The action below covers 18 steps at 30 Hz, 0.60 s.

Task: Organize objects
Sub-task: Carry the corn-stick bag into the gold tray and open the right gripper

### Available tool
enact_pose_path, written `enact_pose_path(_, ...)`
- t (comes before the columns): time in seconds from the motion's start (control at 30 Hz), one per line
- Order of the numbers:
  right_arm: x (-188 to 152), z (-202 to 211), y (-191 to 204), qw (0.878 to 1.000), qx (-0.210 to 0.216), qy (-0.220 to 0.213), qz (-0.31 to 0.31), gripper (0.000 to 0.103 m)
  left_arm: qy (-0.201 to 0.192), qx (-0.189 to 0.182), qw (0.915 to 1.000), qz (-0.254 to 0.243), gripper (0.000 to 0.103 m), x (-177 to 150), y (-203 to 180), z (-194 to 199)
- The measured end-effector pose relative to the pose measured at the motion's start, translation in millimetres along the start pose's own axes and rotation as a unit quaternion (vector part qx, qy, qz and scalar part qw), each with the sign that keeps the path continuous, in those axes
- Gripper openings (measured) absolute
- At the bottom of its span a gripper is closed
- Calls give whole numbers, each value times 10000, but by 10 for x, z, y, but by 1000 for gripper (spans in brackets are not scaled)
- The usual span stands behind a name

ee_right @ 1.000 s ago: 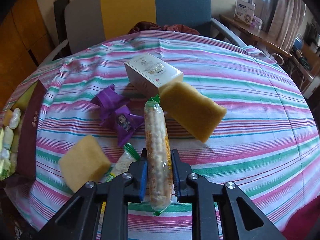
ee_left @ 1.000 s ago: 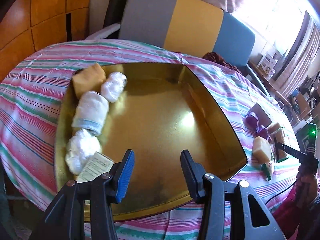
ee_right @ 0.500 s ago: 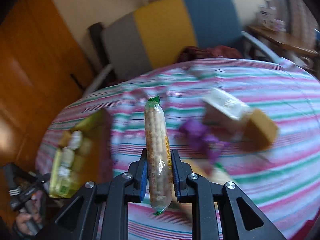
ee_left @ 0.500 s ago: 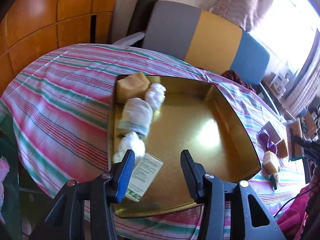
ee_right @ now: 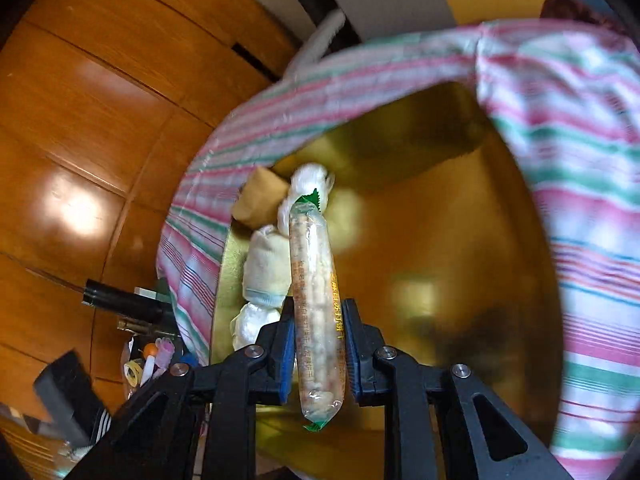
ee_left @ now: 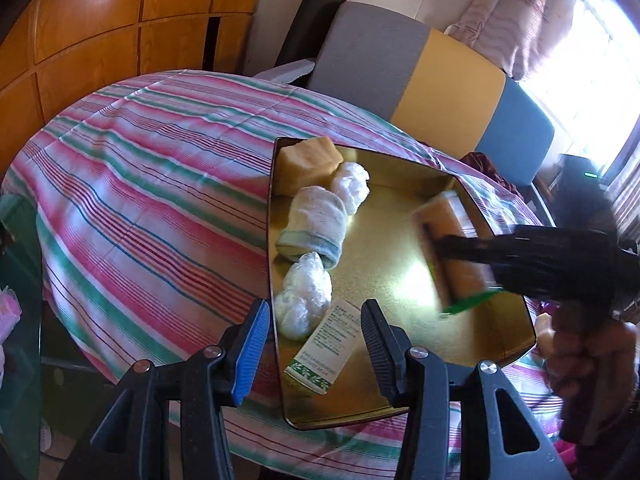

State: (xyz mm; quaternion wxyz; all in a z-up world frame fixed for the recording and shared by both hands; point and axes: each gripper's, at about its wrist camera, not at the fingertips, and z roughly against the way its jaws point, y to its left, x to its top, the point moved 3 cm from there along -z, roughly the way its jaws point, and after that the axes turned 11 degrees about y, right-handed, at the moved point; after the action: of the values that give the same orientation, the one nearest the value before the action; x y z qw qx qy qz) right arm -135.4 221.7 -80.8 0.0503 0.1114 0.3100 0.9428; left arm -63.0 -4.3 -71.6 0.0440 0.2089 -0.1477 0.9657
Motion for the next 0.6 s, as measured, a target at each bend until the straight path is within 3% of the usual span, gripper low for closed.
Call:
enact_pose_path(0.2, 216, -581, 83, 9980, -376, 390, -331, 25, 84, -42, 9999, 106, 48, -1, 74, -49)
enact_pose_path(0.27, 244, -659, 125, 9980, -206, 451, -400, 27, 87, -49, 9999, 130, 48, -1, 95, -49)
enact_pose_path(0.33, 246, -676, 176, 9986, -8, 417, -321, 41, 95, -60, 9998, 164, 48, 6, 117, -58)
enact_pose_path(0.4, 185, -674, 198, 9985, 183, 440, -271, 48, 95, -59, 9997, 202, 48, 10, 144, -62)
enact_pose_path(0.47, 127, -640, 240, 9982, 398, 429, -157, 48, 89, -51, 9997, 227, 48, 13, 160, -61)
enact_pose_path(0.53, 85, -635, 268, 9989, 254, 391, -33, 48, 73, -26, 9997, 230, 48, 12, 155, -51)
enact_pose_path(0.6, 61, -634, 248, 9992, -174, 352, 15, 48, 42, -10, 9998, 213, 48, 11, 138, -32)
